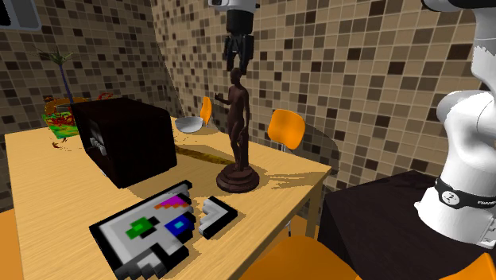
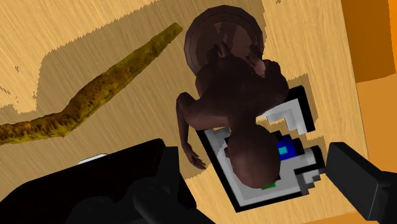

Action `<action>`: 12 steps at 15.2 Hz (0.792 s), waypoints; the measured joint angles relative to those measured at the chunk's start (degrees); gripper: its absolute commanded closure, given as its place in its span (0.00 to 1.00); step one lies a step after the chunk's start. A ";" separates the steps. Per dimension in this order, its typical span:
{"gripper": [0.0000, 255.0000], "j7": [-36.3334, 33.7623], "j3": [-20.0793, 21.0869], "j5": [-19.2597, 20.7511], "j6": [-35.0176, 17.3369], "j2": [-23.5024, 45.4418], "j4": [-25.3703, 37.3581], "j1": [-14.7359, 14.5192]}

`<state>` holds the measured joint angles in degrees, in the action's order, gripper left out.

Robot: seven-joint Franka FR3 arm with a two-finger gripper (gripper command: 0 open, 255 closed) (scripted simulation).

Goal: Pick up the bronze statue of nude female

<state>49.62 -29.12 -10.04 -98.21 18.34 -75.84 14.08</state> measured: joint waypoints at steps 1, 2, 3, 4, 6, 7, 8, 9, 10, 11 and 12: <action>1.00 0.01 0.01 0.00 -0.28 -0.01 -0.28 -0.03; 1.00 0.01 0.02 0.00 -0.41 0.00 -0.39 -0.05; 1.00 0.01 0.02 0.01 -0.49 0.00 -0.48 -0.06; 1.00 0.00 0.03 0.01 -0.53 -0.02 -0.52 -0.08; 1.00 0.00 0.03 0.01 -0.57 -0.05 -0.56 -0.09; 1.00 0.01 0.03 0.01 -0.57 -0.05 -0.56 -0.09; 1.00 0.01 0.03 0.01 -0.57 -0.05 -0.55 -0.09; 1.00 0.00 0.03 0.01 -0.57 -0.05 -0.55 -0.09; 1.00 0.00 0.03 0.01 -0.57 -0.04 -0.55 -0.09; 1.00 0.00 0.02 0.03 -0.58 -0.07 -0.60 -0.10; 1.00 -0.04 0.02 0.02 -0.19 0.01 -0.22 -0.06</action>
<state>49.58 -29.10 -10.02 -98.40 18.35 -76.06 14.02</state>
